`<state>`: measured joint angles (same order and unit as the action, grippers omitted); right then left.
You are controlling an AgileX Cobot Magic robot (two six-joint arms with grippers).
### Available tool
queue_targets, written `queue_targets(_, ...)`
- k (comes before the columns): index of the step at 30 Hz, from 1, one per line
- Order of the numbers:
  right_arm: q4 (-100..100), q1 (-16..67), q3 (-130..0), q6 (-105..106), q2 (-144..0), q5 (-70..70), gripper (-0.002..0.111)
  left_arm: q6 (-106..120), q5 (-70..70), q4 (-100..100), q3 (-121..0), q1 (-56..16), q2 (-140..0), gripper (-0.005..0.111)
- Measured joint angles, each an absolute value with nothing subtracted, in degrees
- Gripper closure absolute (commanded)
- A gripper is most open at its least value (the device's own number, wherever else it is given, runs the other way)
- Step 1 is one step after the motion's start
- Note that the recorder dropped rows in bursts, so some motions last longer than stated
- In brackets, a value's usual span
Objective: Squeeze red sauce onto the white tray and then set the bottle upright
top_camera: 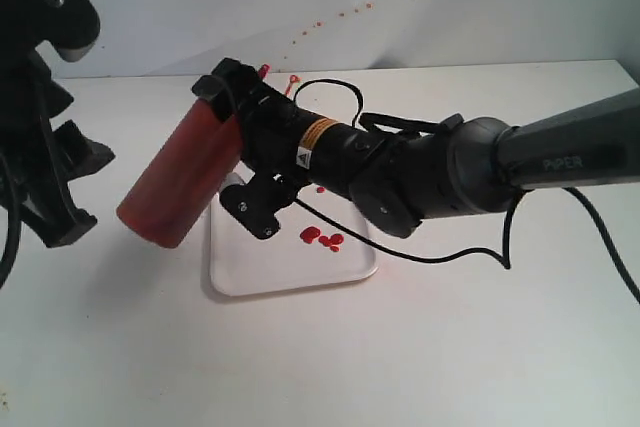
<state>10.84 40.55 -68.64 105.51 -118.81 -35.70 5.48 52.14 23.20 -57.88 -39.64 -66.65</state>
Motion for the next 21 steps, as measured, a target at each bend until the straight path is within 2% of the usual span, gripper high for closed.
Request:
queue_targets(7, -0.5, 44.8, -63.7, 122.0, -116.9, -40.7, 0.108, 8.1, 54.4, 16.5, -53.2, -39.6, -65.4, 0.055)
queue_targets(17, -2.1, 46.8, -58.9, 122.1, -113.5, -47.7, 0.108, 8.1, 51.0, 9.1, -42.5, -39.6, -46.8, 0.055)
queue_targets(19, -2.1, 47.0, -58.0, 122.1, -112.3, -48.5, 0.108, 8.1, 49.0, 8.0, -39.7, -39.6, -43.2, 0.051)
queue_targets(21, -2.2, 47.4, -56.9, 122.1, -111.2, -48.9, 0.108, 8.1, 47.3, 7.9, -37.2, -39.6, -39.6, 0.042)
